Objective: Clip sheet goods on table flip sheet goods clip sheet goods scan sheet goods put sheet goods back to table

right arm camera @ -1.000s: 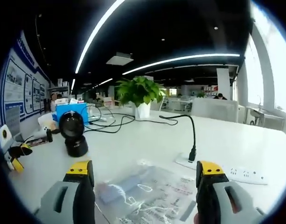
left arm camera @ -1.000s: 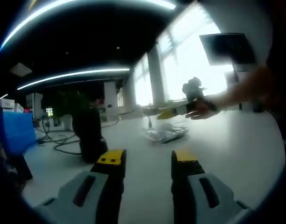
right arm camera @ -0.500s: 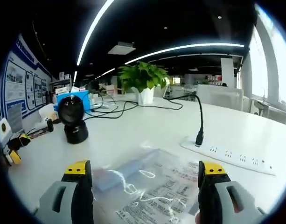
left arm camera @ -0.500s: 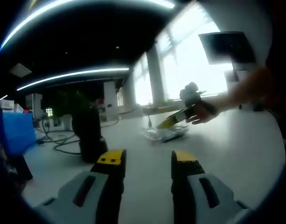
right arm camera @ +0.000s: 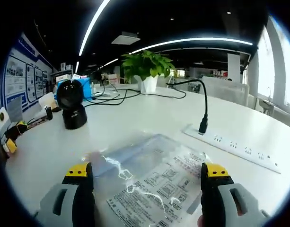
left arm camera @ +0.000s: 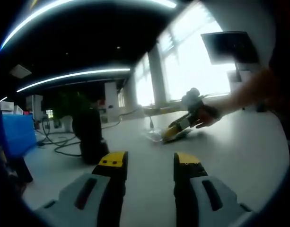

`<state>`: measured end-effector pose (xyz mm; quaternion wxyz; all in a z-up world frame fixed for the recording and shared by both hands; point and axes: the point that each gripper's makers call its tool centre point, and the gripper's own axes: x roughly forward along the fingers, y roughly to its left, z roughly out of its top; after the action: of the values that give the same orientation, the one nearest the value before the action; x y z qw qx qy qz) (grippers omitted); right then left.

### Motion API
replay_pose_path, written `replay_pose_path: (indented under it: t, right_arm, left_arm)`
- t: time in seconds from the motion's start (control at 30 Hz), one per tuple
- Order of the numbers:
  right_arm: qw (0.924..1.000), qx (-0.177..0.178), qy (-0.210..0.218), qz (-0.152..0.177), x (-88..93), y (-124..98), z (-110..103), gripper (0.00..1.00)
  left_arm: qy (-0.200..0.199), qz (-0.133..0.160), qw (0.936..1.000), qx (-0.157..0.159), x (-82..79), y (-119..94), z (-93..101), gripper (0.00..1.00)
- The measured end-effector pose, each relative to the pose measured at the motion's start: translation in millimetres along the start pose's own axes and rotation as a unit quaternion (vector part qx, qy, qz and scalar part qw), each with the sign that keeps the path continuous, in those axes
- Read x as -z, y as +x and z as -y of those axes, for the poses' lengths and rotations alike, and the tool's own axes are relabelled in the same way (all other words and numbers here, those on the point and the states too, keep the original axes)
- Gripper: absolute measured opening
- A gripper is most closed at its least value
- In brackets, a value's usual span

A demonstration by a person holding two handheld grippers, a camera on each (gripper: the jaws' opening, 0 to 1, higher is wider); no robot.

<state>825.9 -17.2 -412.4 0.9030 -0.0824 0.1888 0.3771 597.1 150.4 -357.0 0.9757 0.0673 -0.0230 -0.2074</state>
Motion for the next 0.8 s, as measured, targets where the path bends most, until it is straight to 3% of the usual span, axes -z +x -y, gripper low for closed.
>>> replay_pose_path:
  t: [0.8]
  right_arm:
    - [1.0000, -0.004, 0.003, -0.006, 7.3, -0.1, -5.7, 0.89]
  left_arm:
    - [0.002, -0.004, 1.0000, 0.004, -1.2, -2.0, 2.5, 0.31]
